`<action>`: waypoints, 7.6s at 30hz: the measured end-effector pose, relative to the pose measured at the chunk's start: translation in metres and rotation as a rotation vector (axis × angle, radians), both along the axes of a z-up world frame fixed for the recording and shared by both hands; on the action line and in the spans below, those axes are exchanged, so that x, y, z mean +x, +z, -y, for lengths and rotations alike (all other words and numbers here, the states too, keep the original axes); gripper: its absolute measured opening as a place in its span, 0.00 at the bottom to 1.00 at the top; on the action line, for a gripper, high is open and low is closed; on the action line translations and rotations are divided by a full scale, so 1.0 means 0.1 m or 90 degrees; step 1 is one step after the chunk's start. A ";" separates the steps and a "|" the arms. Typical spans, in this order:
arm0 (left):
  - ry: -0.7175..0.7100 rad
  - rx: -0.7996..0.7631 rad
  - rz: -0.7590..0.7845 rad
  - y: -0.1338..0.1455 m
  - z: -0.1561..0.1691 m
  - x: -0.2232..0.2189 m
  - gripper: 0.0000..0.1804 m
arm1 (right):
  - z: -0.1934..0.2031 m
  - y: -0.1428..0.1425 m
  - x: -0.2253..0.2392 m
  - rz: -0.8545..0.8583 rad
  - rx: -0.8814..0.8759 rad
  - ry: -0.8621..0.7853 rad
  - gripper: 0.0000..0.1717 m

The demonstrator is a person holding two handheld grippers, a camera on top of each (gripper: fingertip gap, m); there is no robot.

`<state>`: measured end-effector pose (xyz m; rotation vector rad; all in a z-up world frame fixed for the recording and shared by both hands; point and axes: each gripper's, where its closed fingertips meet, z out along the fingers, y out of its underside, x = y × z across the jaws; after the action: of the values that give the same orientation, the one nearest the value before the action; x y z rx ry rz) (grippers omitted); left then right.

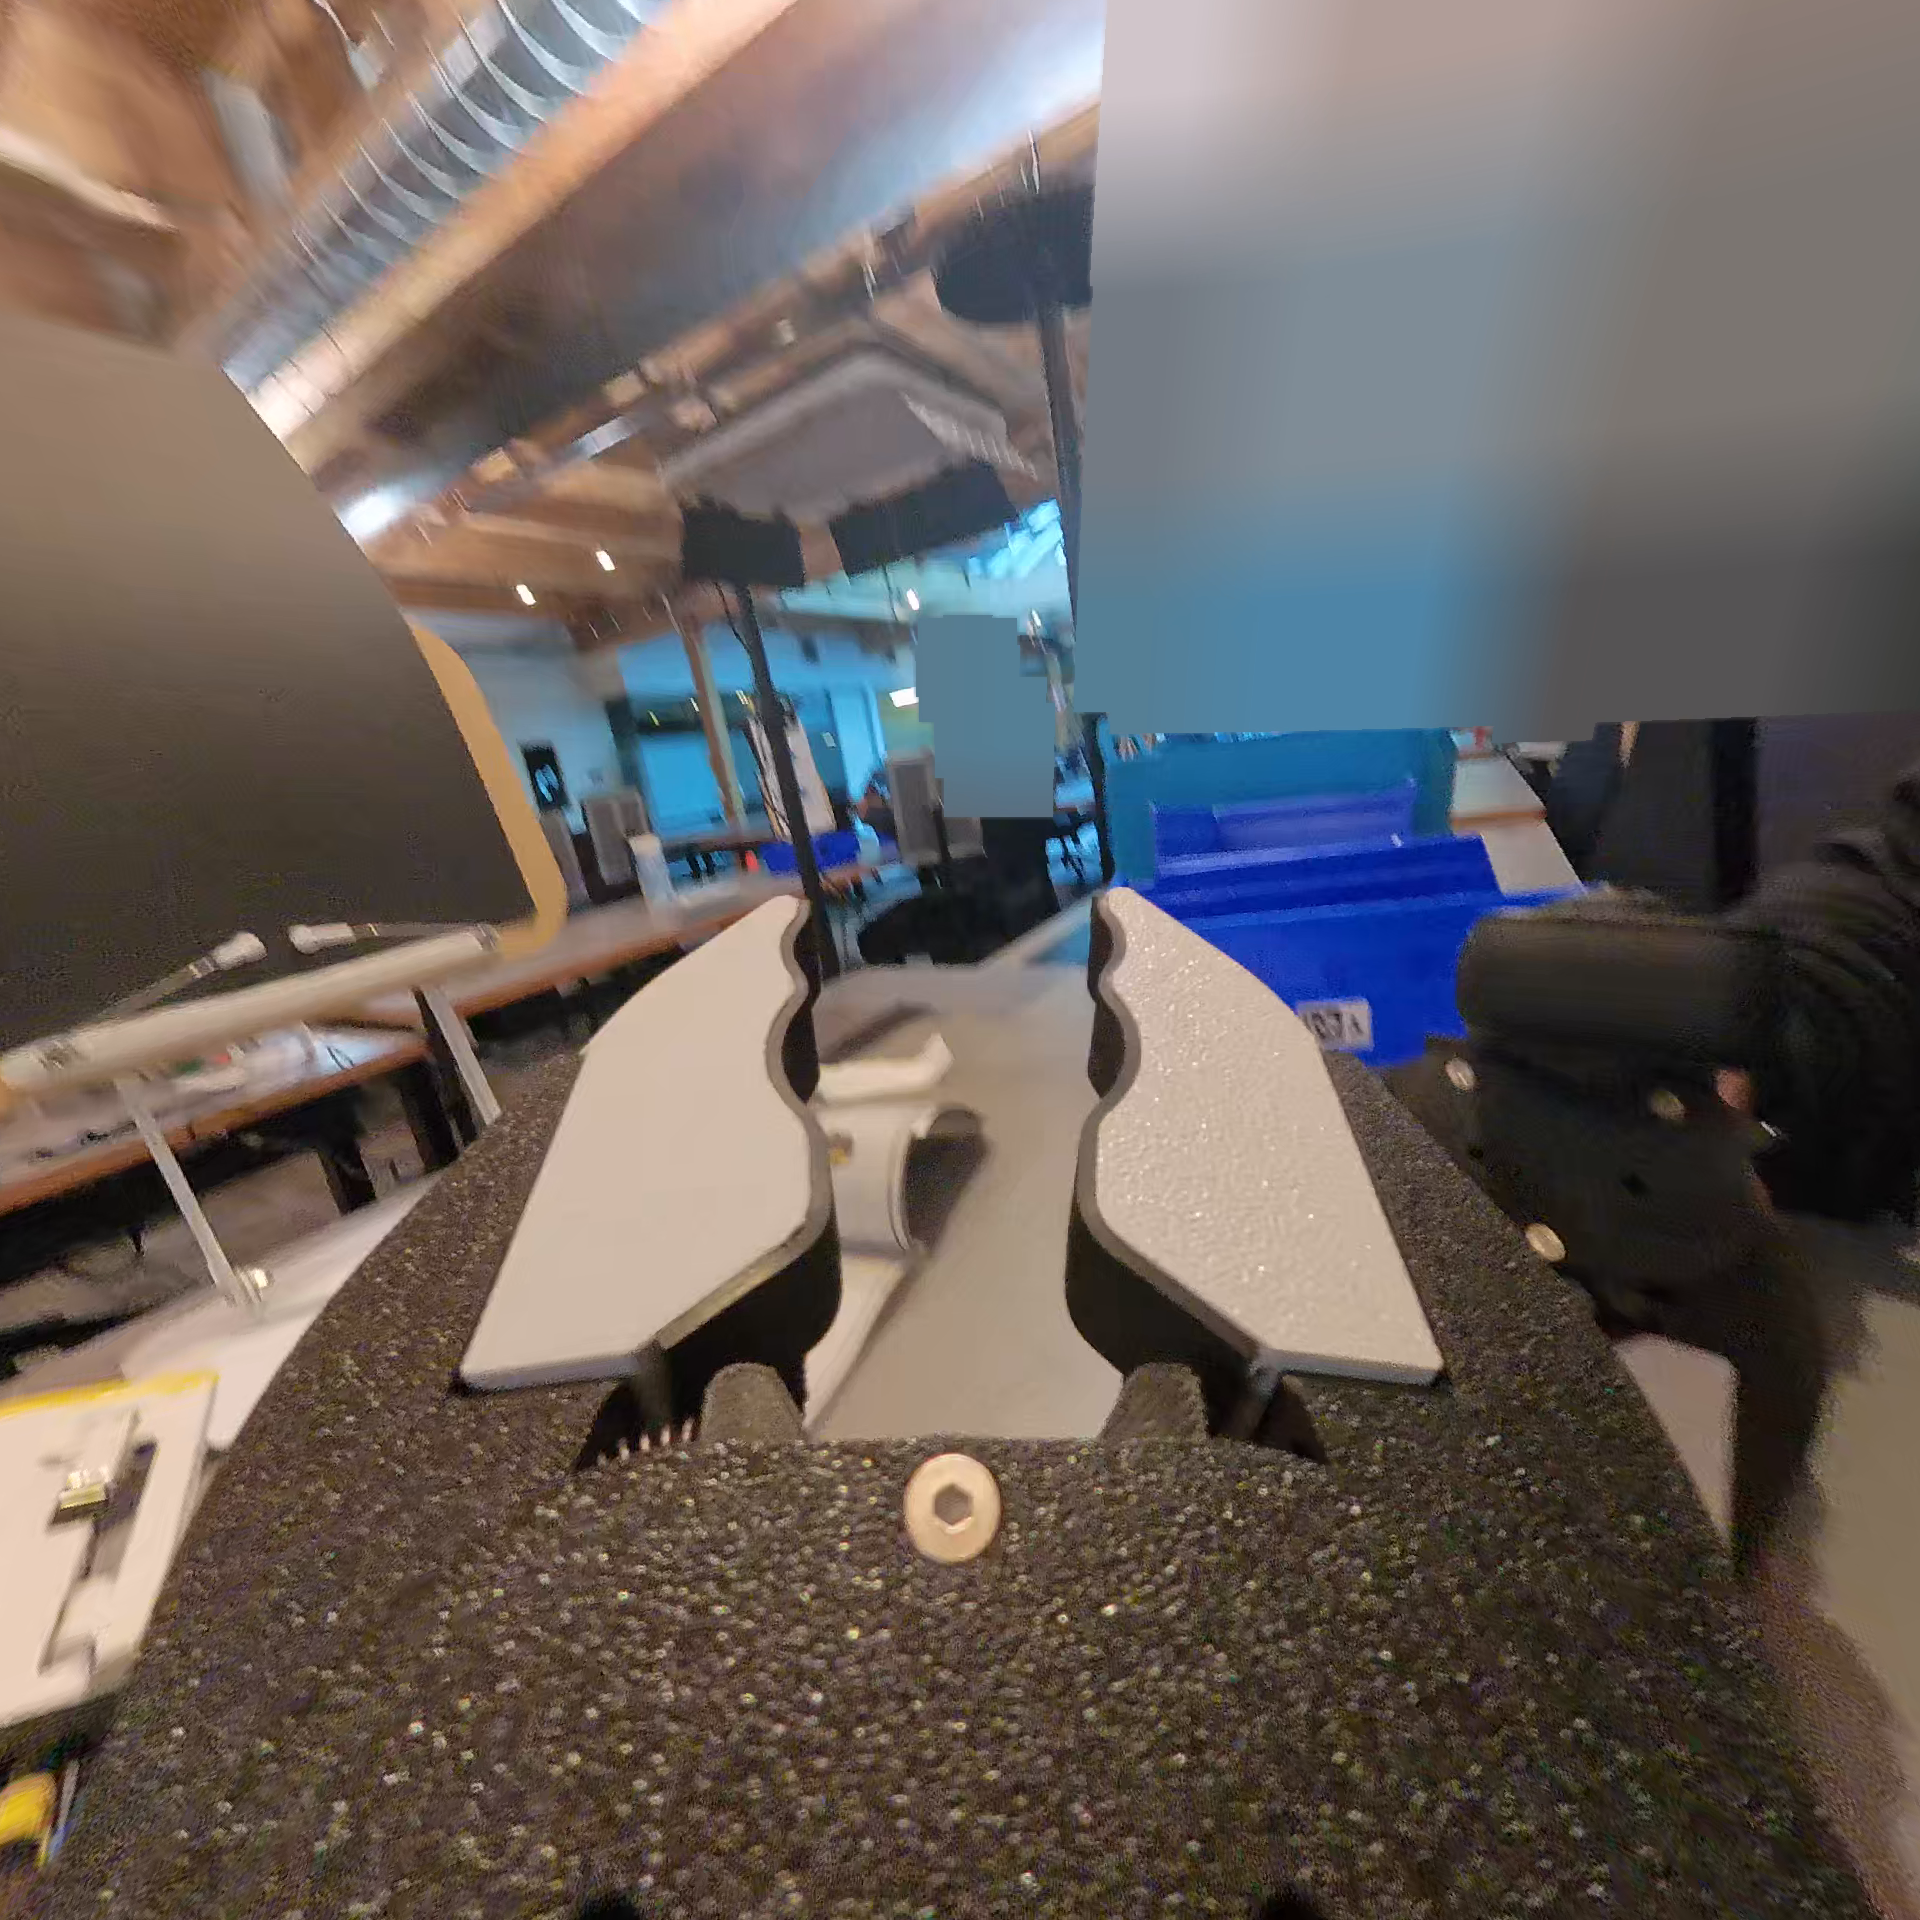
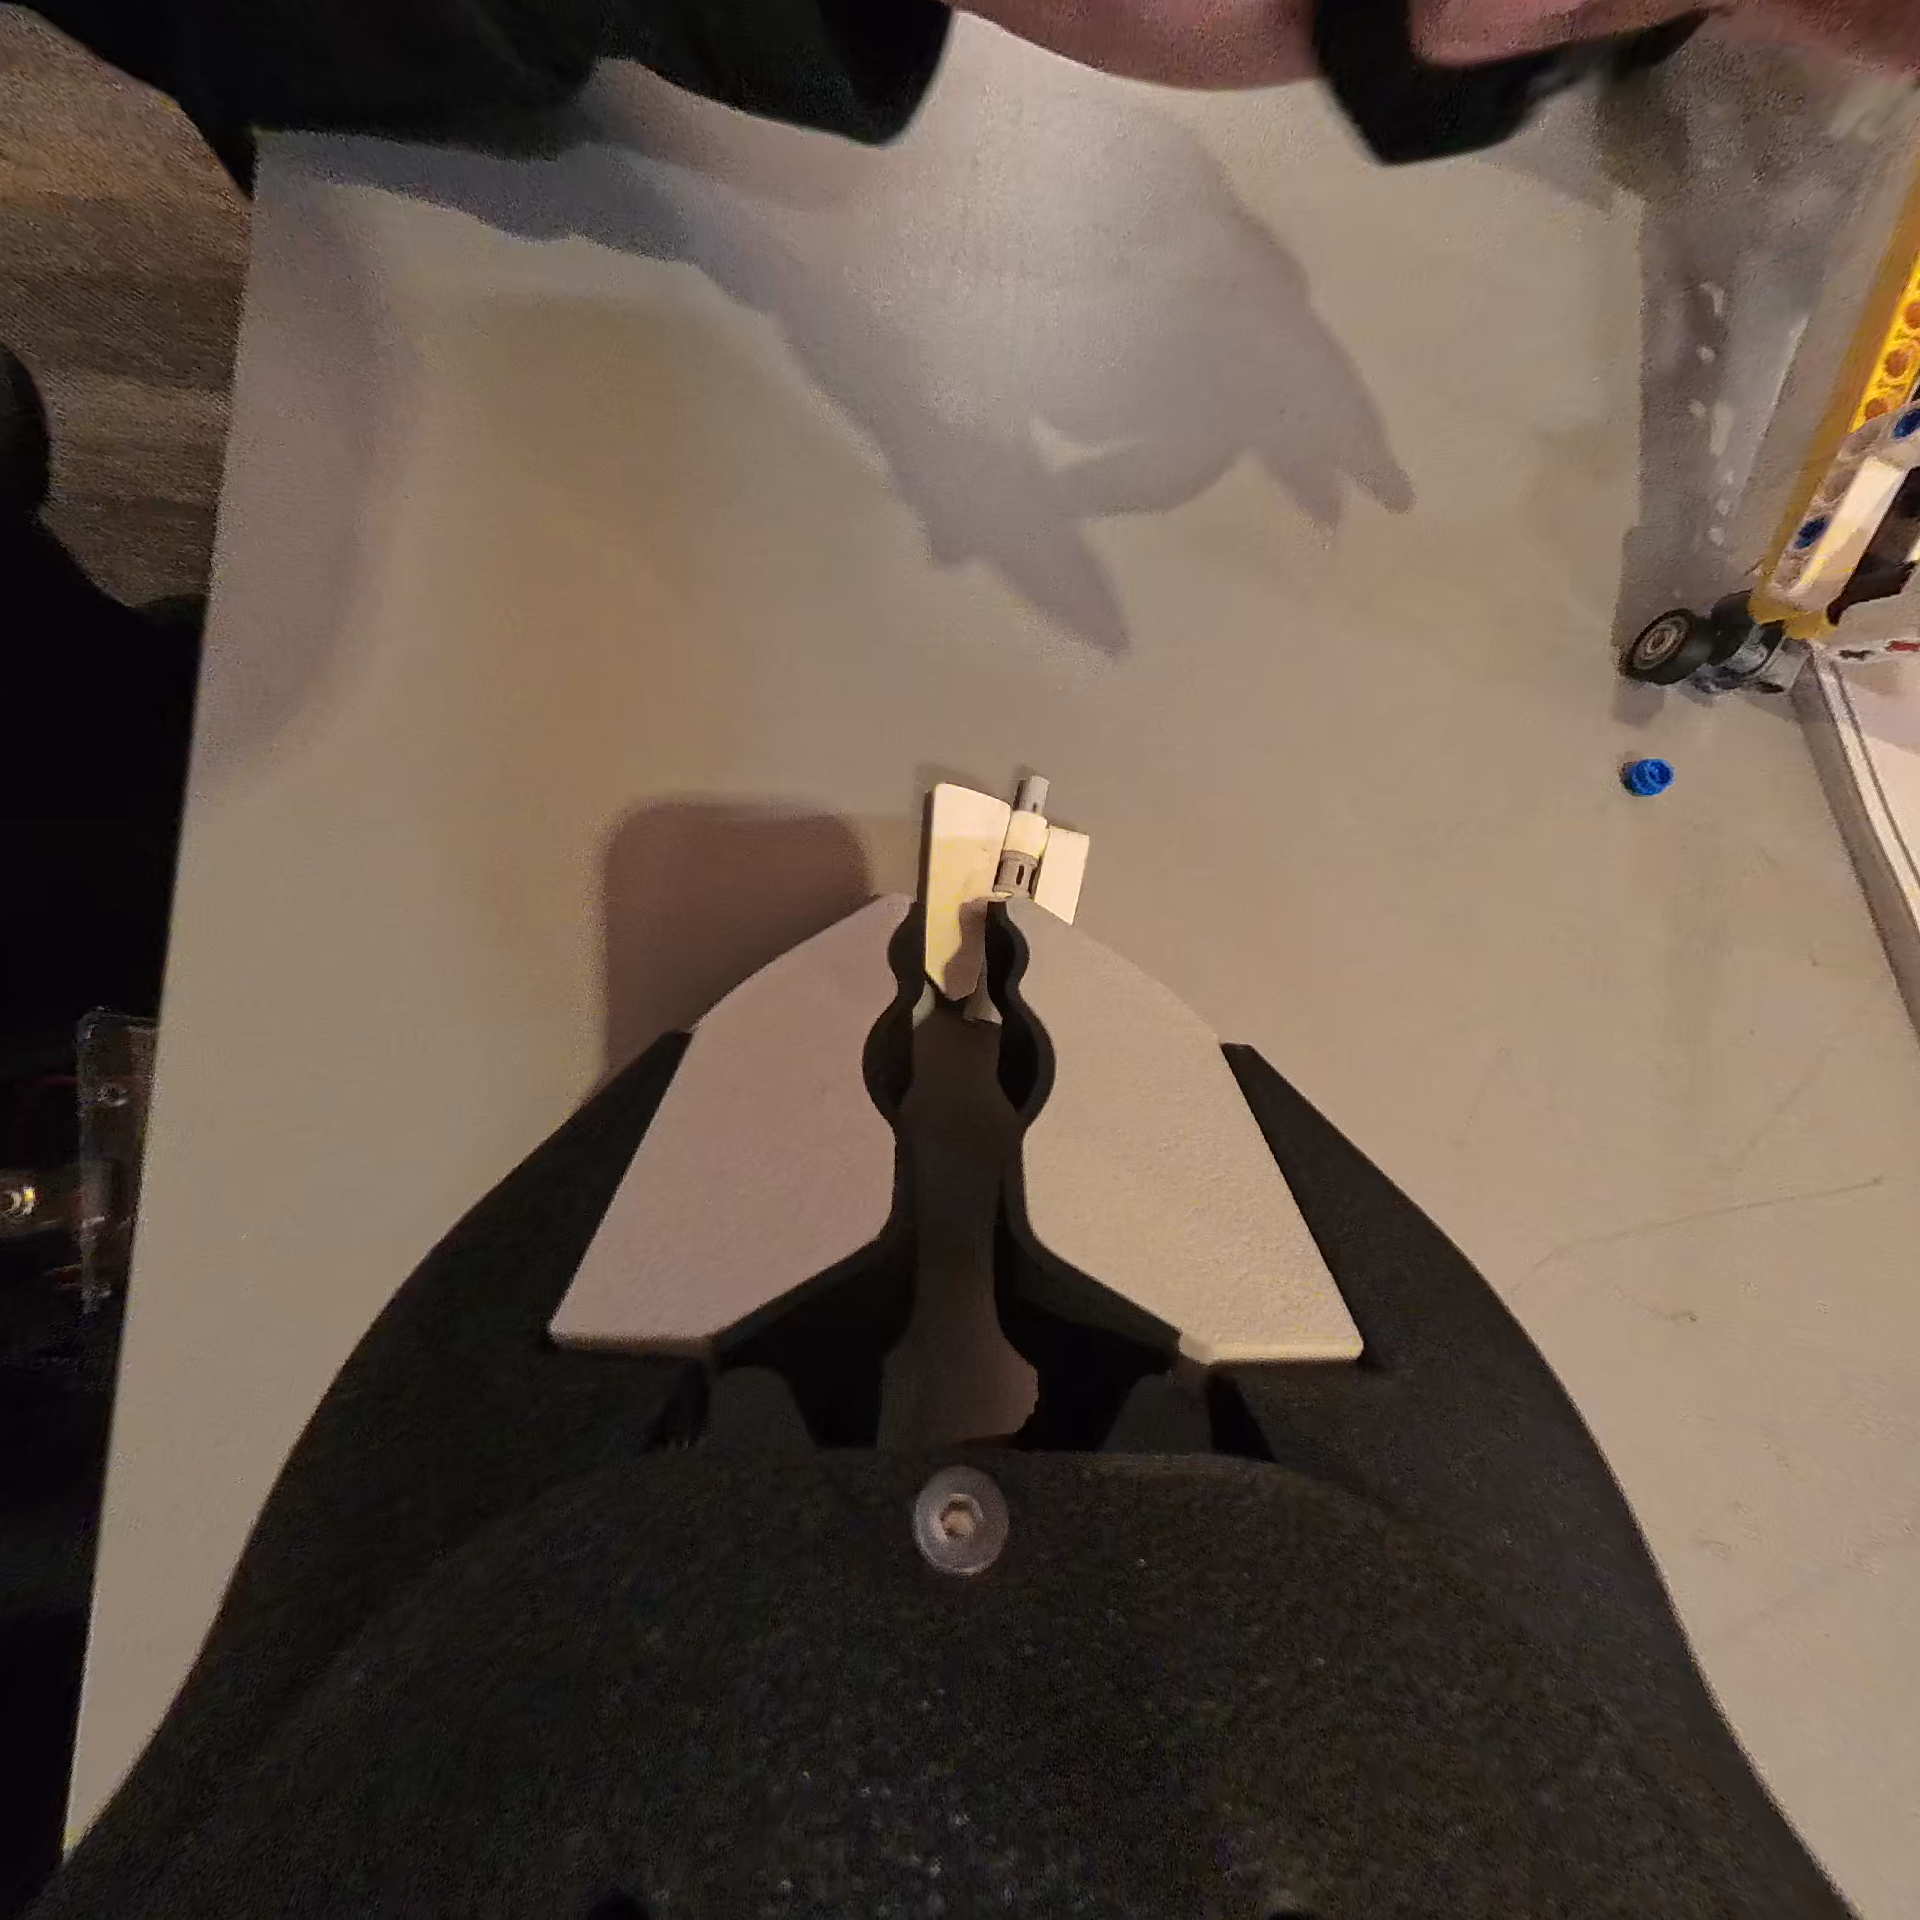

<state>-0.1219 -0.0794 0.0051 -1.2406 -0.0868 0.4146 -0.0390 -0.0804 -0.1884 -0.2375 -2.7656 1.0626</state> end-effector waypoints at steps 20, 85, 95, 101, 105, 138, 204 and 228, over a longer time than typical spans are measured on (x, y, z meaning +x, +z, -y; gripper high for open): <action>-0.114 -0.098 0.076 -0.49 -0.36 -0.19 0.21 | -0.42 0.53 -0.50 0.127 -0.304 -0.183 0.00; -0.167 -0.469 0.166 -1.36 -0.76 0.15 0.05 | -0.77 0.81 -0.77 -0.046 -0.295 -0.175 0.02; -0.194 -0.464 0.169 -1.41 -0.78 0.19 0.17 | -0.78 0.90 -0.80 0.124 -0.426 -0.227 0.00; -0.140 -0.534 0.157 -1.54 -0.73 0.10 0.19 | -0.85 0.82 -0.88 0.063 -0.373 -0.260 0.00; -0.110 -0.616 0.195 -1.71 -0.60 0.02 0.20 | -0.86 0.76 -0.90 0.048 -0.347 -0.267 0.00; -0.109 -0.659 0.104 -1.87 -0.68 0.10 0.10 | -0.94 0.14 -0.84 0.101 -0.130 -0.265 0.05; -0.180 -0.679 0.284 -1.98 -0.77 0.38 0.19 | -0.93 -0.06 -0.40 0.096 -0.008 -0.106 0.17; -0.307 -0.412 0.539 -1.53 -0.88 0.30 0.17 | -0.84 0.43 -0.58 -0.133 -0.147 -0.081 0.16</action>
<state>-0.0923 0.0089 -0.1477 -1.9459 -0.3854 -0.5720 -0.0967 0.0038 -0.1456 -0.3091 -2.4114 1.2923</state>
